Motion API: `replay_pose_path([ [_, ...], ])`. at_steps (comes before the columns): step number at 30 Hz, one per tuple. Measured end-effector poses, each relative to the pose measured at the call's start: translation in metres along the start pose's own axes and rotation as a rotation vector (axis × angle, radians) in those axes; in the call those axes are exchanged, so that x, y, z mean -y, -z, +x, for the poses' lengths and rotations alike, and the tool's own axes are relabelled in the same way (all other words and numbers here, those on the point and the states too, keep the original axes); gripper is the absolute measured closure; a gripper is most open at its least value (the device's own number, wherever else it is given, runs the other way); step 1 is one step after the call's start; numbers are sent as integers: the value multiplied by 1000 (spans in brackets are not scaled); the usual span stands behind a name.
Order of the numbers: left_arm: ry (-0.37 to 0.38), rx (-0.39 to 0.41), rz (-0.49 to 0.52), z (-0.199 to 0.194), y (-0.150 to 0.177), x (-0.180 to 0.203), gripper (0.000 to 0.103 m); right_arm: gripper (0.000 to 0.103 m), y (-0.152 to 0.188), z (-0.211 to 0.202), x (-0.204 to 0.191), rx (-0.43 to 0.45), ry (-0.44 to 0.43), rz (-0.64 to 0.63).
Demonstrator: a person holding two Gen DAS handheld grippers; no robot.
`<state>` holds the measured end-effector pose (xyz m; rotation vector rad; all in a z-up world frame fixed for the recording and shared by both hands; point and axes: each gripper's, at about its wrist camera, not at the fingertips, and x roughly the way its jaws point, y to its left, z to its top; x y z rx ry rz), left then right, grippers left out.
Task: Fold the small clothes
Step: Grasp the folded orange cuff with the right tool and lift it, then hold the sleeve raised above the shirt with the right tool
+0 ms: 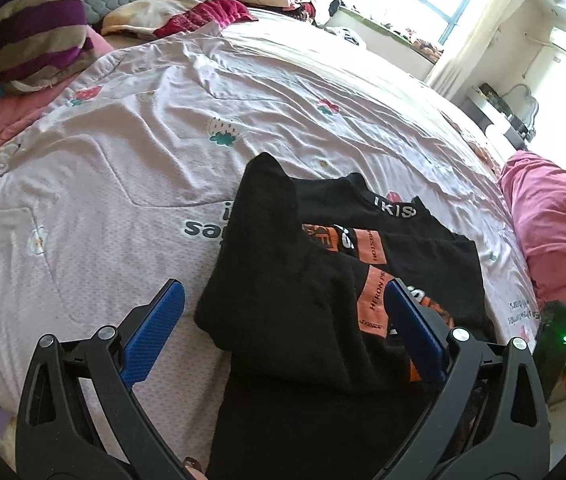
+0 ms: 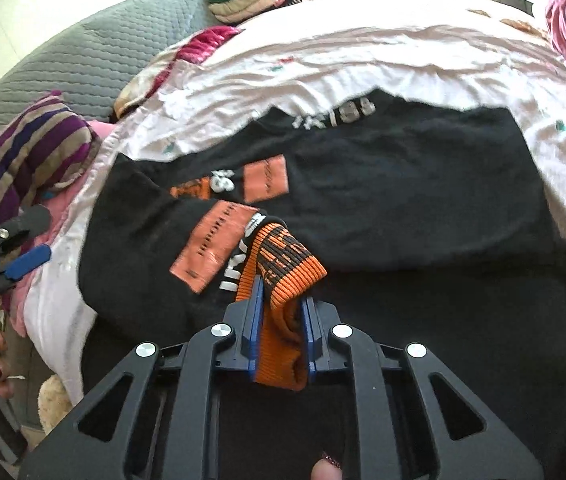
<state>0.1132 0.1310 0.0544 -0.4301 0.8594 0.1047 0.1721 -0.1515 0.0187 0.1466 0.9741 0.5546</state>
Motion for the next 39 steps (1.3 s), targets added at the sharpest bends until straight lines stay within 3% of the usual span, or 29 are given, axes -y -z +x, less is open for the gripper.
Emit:
replay_pose_path([
  [9,-8,-2,-5,-1,-3,-1,10,91,-40,-45,-22,148,10,-148],
  [17,-10,-11,18,4,-2,5,10,91,-68,-70,7,250,112,-154],
  [21,-11,-16,20,8,-1,7,10,91,-69,-72,28,256,166,-130],
  [31,3,1,64,31,-9,26,10,91,-58,-56,68,210,204,-42],
  [33,20,9,65,36,-12,30,13,91,-56,-51,71,198,210,-32],
  [39,55,-18,99,59,-18,48,44,91,-53,-45,77,177,226,-22],
])
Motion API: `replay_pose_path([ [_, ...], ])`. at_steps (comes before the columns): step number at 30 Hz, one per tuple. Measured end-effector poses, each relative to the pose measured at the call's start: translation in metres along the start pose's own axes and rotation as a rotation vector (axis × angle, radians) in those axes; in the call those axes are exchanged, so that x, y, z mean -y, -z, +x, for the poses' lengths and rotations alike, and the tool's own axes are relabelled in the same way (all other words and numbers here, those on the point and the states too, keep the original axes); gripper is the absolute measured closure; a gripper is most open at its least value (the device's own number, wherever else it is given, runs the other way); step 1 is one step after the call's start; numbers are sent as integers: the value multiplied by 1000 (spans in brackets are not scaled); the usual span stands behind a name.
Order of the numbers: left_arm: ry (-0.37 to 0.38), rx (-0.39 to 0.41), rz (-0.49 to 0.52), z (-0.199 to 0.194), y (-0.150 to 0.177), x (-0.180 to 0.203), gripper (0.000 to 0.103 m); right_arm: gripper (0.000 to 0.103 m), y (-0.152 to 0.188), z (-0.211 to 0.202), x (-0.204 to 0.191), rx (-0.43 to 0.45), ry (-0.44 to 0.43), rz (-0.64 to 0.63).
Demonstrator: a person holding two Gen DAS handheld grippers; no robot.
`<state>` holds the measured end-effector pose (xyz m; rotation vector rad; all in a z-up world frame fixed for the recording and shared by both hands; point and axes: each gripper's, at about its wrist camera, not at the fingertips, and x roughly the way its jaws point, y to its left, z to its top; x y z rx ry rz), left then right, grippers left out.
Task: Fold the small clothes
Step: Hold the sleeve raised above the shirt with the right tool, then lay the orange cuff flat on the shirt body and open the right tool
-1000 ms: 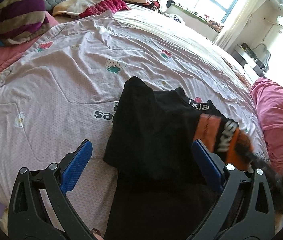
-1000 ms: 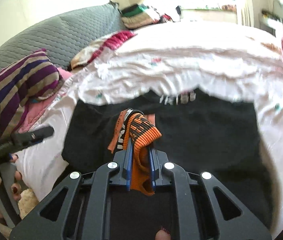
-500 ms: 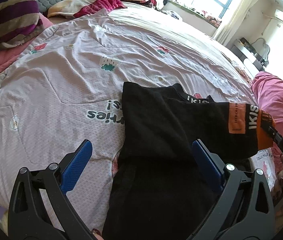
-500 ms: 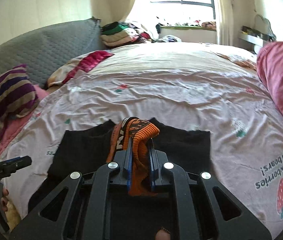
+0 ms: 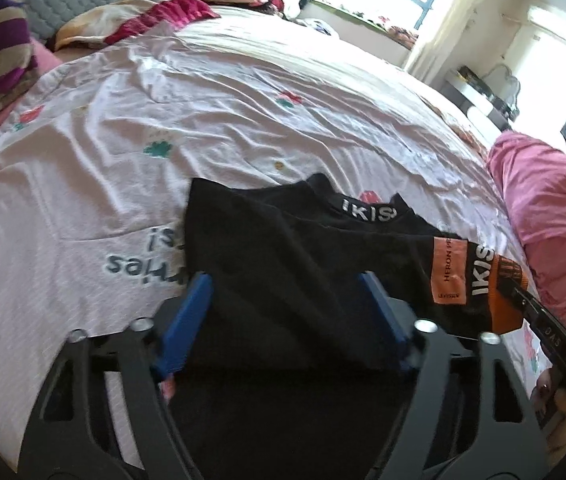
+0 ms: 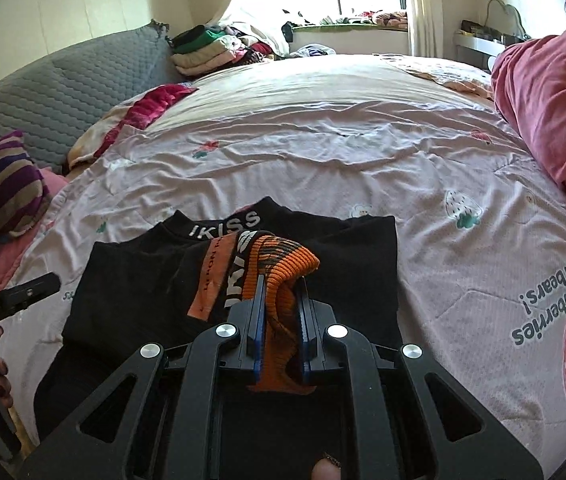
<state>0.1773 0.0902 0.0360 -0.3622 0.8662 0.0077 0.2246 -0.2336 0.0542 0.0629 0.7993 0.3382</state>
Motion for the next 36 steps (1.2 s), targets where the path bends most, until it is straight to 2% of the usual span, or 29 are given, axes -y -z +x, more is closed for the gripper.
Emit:
replay_pose_path([
  [2,3,-18,15,11,-1,5,48,90,1,1,1,-3,9,2],
  [5,-9,-59,36,29,2,8,48,83,2,2,3,-4,35,1],
  [7,-8,-86,40,37,5,8,48,82,3,2,6,0,57,3],
  [11,-15,-120,46,46,12,6,48,74,7,6,12,-12,70,27],
  [16,-22,-144,49,52,19,1,48,74,13,19,2,-55,64,3],
  [24,-17,-154,61,54,23,-3,48,72,18,47,-33,-133,24,-87],
  [26,-15,-153,62,54,24,-3,48,70,24,57,-31,-174,44,-99],
  [28,-16,-153,73,53,25,-3,48,61,34,70,-26,-220,106,-114],
  [31,-12,-152,75,53,27,-4,48,59,45,70,-17,-189,88,-103],
  [36,-14,-148,74,52,28,-4,48,57,45,62,-16,-186,84,-83],
])
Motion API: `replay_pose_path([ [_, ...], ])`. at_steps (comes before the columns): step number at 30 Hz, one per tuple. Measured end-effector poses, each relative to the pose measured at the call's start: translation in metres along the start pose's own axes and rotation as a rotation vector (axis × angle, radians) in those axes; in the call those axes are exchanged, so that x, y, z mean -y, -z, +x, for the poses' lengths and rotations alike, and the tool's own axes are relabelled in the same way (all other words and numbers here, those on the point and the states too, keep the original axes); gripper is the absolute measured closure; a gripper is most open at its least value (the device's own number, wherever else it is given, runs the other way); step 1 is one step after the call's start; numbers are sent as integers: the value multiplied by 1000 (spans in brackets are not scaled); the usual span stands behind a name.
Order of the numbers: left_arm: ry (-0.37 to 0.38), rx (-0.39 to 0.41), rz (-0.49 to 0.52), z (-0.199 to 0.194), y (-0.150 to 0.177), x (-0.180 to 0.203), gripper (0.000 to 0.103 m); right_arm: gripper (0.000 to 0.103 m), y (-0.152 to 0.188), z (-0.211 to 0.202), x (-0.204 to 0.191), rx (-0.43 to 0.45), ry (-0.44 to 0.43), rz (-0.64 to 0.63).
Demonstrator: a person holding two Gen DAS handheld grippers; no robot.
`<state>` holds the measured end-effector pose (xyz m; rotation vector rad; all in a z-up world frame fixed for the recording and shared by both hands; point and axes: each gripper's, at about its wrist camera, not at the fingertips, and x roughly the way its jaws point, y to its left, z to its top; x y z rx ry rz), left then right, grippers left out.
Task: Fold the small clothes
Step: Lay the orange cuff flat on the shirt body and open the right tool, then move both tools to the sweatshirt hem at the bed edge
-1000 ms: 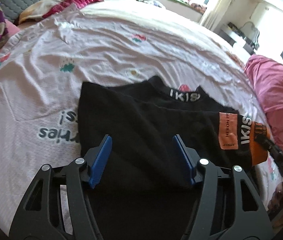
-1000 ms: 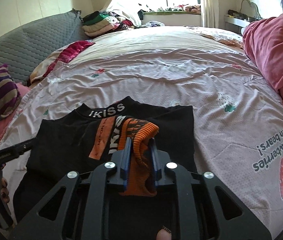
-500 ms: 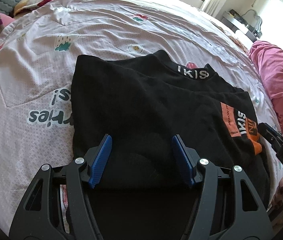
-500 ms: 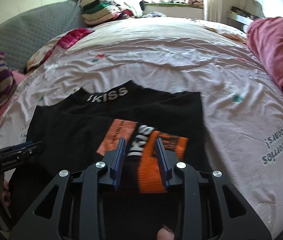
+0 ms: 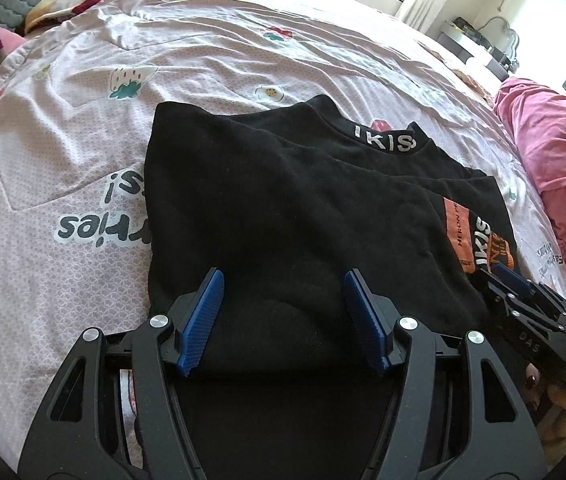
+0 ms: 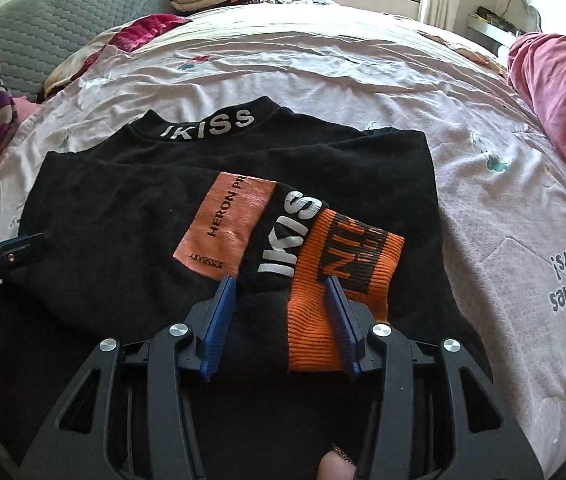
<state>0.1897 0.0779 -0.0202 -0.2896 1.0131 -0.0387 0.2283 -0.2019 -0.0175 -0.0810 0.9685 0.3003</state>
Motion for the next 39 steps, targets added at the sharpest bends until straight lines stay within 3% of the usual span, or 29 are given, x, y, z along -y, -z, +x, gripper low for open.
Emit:
replay_pose_path([
  [10,-15,4,8,-6,2,3,46,55,7,-41,10,53,-62,71],
  [13,-14,9,10,-11,3,5,43,44,8,-52,10,72,-69,73],
  [17,-11,17,7,-18,4,8,41,43,9,-63,8,89,-77,75],
  [21,-6,27,7,-28,6,9,38,33,11,-71,7,104,-87,82],
  [26,7,44,0,-41,9,10,34,32,12,-84,1,123,-86,67],
  [29,5,57,7,-49,11,12,23,32,13,-90,-1,138,-86,57],
  [32,6,75,17,-60,13,16,19,10,15,-98,0,158,-92,69],
  [35,-6,101,25,-71,16,20,10,10,17,-107,3,169,-109,86],
  [39,-6,119,25,-81,18,21,10,10,20,-117,4,186,-106,86],
])
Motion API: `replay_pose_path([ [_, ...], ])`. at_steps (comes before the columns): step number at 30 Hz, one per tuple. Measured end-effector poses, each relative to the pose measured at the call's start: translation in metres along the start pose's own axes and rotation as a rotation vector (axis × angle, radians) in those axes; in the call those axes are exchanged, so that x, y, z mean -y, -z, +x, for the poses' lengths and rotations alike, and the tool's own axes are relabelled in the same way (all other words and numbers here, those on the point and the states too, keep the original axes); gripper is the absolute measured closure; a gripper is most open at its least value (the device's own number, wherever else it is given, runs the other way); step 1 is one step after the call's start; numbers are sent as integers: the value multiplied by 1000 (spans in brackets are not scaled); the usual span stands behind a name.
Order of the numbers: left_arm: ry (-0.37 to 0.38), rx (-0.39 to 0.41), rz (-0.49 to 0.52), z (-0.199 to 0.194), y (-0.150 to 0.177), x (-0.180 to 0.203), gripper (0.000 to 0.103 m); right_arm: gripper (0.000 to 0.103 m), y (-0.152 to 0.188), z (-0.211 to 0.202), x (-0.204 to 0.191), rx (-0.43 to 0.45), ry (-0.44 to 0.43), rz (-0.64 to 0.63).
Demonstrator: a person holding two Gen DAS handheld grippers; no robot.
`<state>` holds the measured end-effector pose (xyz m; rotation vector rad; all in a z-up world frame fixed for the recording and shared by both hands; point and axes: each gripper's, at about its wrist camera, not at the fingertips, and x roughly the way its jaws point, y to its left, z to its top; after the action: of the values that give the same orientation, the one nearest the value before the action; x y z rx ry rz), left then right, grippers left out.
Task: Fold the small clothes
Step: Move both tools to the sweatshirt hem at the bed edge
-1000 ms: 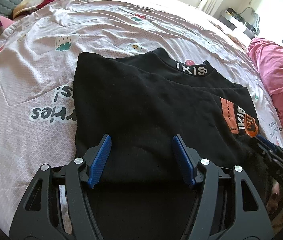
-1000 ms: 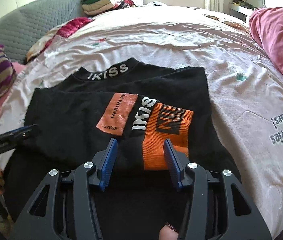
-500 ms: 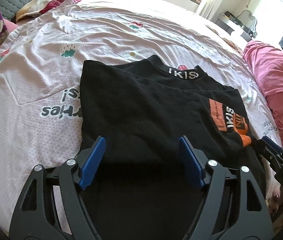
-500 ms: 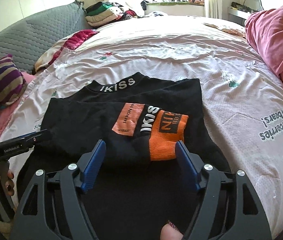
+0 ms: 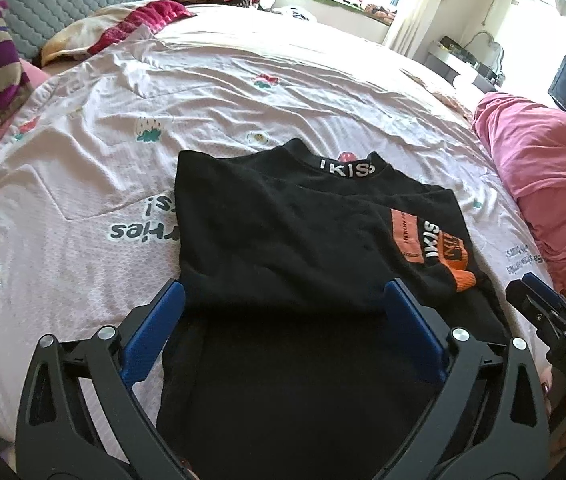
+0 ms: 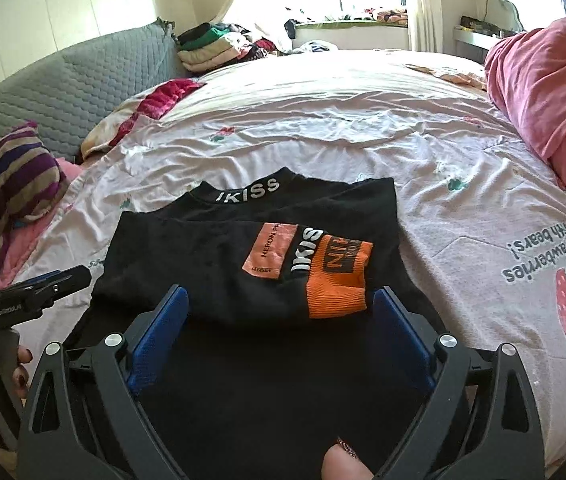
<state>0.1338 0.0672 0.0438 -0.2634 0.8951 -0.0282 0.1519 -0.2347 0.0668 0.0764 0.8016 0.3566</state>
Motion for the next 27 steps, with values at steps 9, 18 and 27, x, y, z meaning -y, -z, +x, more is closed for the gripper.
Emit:
replay_pose_path([
  [9,-17,23,-1,-22,10,-3,10,9,9,-27,5,33,3,5],
  [18,-45,20,-22,-34,26,-18,10,9,24,-42,13,39,19,15],
  [27,-56,7,-39,-45,44,-33,10,9,41,-50,16,27,27,17],
])
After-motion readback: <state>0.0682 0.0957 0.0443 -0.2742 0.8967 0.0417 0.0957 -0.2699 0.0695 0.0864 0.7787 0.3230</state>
